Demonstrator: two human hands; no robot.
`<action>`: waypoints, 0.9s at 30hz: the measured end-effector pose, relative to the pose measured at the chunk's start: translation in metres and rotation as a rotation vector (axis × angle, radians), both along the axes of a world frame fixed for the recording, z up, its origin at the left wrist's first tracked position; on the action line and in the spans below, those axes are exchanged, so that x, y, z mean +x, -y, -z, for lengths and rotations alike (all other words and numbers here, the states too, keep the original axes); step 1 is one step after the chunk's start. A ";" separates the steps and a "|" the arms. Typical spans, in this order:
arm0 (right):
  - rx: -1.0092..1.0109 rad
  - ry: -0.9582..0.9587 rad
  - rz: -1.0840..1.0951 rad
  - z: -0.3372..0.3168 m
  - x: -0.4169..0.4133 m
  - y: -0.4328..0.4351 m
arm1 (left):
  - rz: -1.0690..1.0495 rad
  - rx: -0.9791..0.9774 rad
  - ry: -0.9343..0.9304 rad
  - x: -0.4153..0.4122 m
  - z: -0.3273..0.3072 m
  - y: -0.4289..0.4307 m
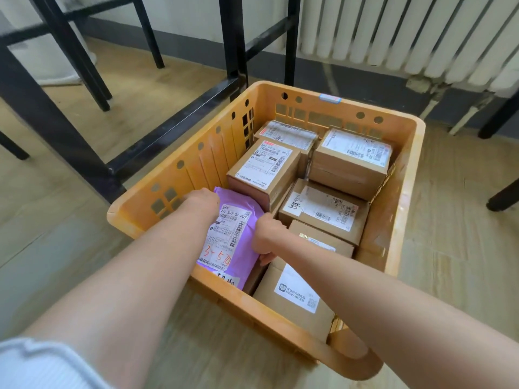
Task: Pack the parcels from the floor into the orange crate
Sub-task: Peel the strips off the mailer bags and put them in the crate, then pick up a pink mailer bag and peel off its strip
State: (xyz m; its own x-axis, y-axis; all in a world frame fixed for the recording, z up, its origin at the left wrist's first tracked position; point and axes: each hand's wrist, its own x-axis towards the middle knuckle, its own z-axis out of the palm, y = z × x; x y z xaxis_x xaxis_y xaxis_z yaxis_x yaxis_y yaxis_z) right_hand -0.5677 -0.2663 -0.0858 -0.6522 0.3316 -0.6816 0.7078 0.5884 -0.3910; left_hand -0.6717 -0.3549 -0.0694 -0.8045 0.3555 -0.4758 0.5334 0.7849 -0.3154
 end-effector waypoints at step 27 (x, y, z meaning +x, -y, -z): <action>0.163 -0.740 0.010 -0.164 0.204 -0.162 | 0.440 0.747 -0.215 0.189 -0.153 -0.161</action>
